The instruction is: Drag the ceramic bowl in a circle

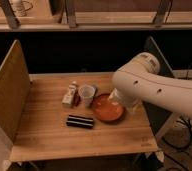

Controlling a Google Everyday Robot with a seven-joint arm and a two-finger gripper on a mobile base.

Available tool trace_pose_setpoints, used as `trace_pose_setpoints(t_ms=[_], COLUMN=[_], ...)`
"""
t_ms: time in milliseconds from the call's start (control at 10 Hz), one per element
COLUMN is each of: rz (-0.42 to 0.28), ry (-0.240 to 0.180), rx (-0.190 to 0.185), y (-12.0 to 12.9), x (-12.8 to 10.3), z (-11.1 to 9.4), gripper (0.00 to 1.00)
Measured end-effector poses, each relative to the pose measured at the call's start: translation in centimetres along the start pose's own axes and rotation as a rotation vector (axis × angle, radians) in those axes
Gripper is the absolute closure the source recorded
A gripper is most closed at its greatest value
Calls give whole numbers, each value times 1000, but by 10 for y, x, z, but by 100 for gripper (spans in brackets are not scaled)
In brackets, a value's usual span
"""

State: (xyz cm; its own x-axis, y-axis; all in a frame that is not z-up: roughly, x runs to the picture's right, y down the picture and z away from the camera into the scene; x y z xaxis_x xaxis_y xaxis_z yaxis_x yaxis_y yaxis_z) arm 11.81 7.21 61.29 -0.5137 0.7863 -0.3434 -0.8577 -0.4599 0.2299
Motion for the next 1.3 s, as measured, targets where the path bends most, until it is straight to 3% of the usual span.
trace_pose_setpoints(t_ms=[800,1100,1300], rz=[-17,-160,-245], ry=[-5,7,56], rx=[-14,-68,-111], y=[3,16,21], x=[-3,-26,-41], z=[1,20,41], gripper=[35,35,35])
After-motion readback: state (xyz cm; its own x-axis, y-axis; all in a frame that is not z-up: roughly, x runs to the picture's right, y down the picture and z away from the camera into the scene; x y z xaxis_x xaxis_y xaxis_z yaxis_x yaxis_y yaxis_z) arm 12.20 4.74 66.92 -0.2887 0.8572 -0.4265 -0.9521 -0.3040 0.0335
